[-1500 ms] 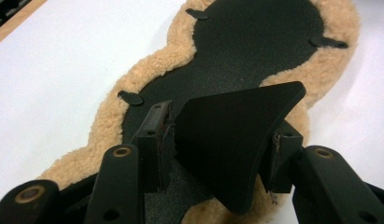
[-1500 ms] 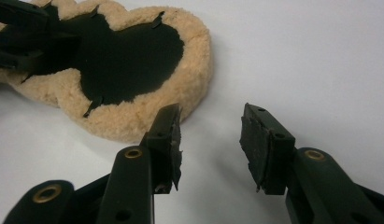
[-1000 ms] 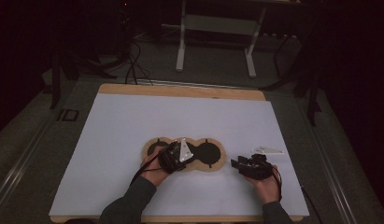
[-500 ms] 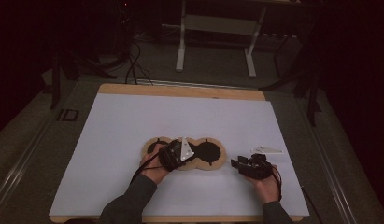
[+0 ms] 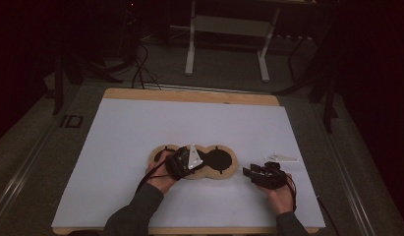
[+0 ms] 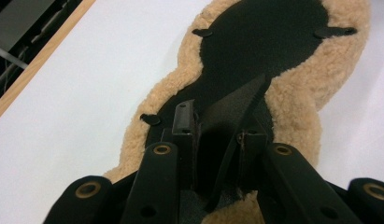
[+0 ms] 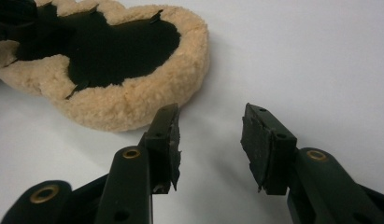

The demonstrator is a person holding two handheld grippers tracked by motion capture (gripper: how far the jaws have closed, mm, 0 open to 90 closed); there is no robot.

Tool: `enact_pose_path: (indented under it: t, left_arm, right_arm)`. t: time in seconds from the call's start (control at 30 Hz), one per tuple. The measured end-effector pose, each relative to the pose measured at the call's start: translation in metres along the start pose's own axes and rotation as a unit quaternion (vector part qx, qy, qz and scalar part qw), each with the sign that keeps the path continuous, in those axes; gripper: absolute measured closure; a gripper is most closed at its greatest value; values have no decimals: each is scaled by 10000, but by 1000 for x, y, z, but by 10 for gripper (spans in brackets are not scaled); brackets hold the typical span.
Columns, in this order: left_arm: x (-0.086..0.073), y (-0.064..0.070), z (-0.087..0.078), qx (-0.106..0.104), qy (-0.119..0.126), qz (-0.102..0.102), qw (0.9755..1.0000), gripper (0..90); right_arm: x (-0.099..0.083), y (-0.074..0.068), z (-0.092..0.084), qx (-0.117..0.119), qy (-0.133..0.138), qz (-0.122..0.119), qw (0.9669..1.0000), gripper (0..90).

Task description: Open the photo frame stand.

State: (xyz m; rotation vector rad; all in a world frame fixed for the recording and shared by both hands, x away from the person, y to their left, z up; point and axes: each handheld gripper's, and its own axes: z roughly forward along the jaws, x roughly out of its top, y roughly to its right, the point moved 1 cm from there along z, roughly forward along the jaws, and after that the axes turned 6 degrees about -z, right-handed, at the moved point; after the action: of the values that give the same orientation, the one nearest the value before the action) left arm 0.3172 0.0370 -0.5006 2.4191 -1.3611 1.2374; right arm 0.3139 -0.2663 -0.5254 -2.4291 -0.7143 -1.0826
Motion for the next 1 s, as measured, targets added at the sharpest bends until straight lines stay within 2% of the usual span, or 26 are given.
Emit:
enact_pose_path:
  t: [0.5,0.83,1.0]
  left_arm:
    - [-6,-6,-8,-46,287,-190,9994,763]
    - [-10,-8,-13,-69,457,-330,9984,763]
    - [-13,-8,-15,-79,527,-363,9979,763]
  right_arm:
    - [1,-1,0,51,16,-16,10000,556]
    - [4,-7,-1,263,52,-22,9996,542]
    - [6,-11,-1,482,29,-45,9988,531]
